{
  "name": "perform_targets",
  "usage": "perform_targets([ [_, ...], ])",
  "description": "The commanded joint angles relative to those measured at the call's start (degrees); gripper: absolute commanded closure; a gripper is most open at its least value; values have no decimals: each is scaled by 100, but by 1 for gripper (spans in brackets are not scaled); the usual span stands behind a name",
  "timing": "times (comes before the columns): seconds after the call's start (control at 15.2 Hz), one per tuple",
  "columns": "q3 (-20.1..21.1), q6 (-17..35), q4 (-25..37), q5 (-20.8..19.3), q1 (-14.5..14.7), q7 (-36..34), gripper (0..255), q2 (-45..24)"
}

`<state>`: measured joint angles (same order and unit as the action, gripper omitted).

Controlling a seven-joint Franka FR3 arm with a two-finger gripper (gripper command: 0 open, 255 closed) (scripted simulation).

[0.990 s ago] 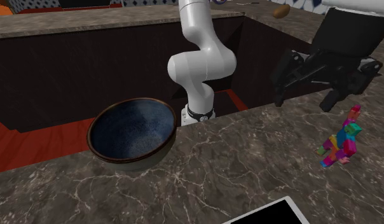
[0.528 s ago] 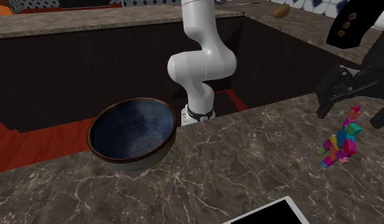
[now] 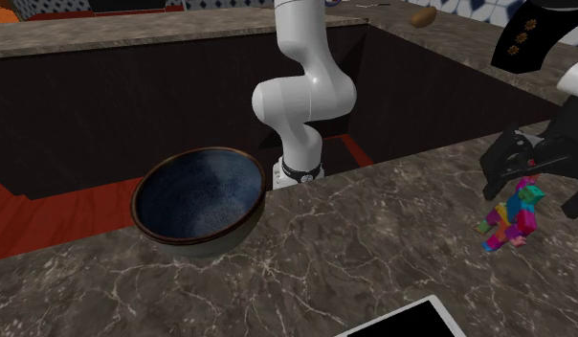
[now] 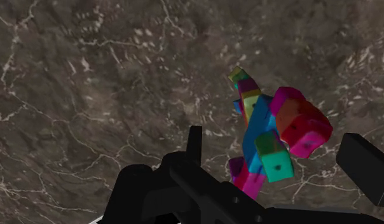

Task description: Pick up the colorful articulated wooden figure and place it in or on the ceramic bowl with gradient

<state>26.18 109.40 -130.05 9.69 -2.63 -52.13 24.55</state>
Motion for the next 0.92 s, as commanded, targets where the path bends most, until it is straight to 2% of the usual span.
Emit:
perform_targets([
  [0.0,20,122,-96,4,2,-6,0,-23],
  [0.53,20,121,-94,4,1,-6,0,-25],
  [0.59,20,121,-94,4,1,-6,255,-25],
  [0.86,20,121,-94,4,1,-6,255,-25],
])
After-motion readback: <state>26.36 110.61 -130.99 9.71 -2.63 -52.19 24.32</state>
